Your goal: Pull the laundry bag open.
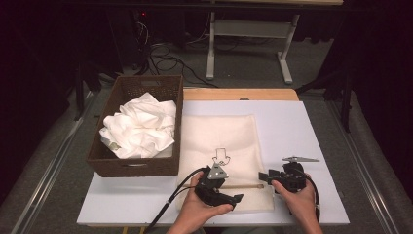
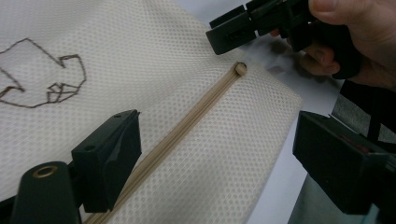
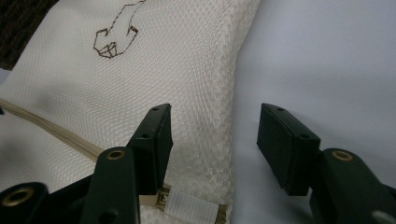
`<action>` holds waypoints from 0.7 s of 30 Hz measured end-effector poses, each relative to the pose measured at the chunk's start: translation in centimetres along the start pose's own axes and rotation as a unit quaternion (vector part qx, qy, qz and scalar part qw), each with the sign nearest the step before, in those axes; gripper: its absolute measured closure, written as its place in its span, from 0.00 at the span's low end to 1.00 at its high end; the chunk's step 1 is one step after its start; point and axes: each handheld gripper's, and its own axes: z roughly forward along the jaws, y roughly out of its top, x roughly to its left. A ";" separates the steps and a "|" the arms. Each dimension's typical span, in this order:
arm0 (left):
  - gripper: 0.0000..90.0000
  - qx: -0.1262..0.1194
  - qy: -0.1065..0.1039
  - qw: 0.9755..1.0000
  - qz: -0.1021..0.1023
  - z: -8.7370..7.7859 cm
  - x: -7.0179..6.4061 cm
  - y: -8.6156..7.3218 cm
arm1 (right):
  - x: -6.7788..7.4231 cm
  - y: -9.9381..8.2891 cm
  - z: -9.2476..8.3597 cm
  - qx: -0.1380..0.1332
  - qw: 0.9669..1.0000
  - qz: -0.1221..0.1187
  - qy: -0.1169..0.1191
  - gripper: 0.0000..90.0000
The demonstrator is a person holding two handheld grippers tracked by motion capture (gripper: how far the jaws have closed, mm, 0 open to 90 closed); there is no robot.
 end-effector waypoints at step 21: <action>0.56 0.046 -0.045 0.998 0.009 5.8 -1.9 1.2 | 1.1 -1.3 -0.2 -0.004 0.999 -0.020 -0.030 0.98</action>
